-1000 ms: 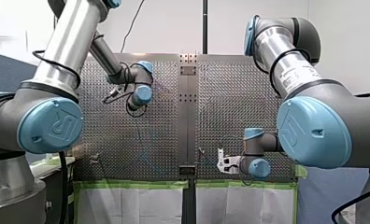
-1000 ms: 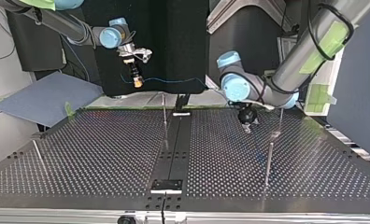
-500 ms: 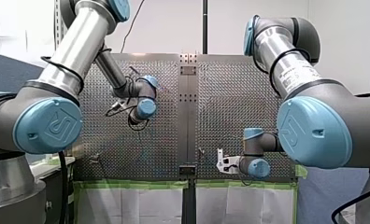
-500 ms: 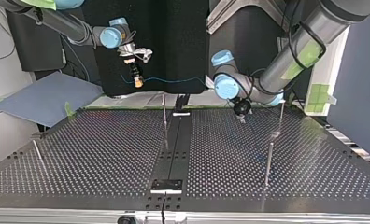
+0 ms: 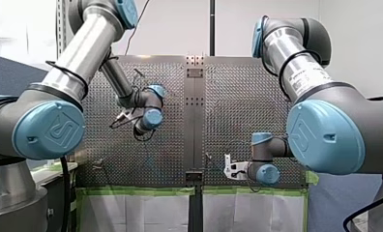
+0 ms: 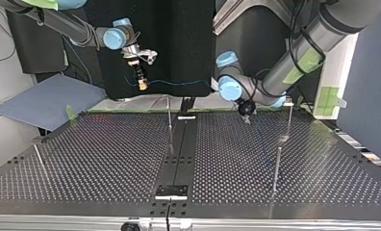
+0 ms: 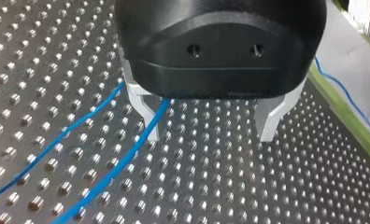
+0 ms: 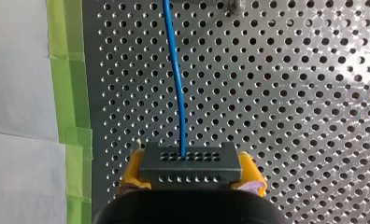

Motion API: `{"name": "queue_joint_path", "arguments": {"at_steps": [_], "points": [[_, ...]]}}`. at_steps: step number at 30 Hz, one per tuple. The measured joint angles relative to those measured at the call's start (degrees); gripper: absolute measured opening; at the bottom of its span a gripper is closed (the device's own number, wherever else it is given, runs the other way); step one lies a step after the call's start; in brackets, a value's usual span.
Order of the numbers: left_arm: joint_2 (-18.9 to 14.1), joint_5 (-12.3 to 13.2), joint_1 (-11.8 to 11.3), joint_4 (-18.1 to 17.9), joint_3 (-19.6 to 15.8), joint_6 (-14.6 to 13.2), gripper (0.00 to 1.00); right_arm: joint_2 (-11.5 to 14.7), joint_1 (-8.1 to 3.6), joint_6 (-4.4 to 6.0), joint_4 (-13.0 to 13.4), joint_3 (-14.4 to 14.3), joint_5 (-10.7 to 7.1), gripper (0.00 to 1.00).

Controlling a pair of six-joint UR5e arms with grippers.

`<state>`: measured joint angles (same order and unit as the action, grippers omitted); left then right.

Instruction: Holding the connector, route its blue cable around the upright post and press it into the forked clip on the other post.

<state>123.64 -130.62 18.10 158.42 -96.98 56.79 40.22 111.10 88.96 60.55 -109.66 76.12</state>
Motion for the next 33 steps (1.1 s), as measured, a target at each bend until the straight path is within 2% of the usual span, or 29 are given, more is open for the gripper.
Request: {"name": "queue_joint_path", "arguments": {"at_steps": [12, 18, 24, 33], "points": [[5.92, 0.38, 2.06, 0.16, 2.00, 4.33, 1.00, 0.00, 0.16, 0.00, 0.06, 0.00, 0.00, 0.00], [8.74, 0.40, 2.63, 1.13, 4.28, 5.08, 1.00, 0.00, 0.29, 0.00, 0.10, 0.00, 0.00, 0.00], [11.90, -0.11, 2.46, 1.78, 6.26, 5.66, 1.00, 0.00, 0.43, 0.00, 0.11, 0.00, 0.00, 0.00], [16.67, -0.32, 1.62, 2.53, 7.09, 6.40, 1.00, 0.00, 0.55, -0.04, 0.12, 0.00, 0.00, 0.00]]}}
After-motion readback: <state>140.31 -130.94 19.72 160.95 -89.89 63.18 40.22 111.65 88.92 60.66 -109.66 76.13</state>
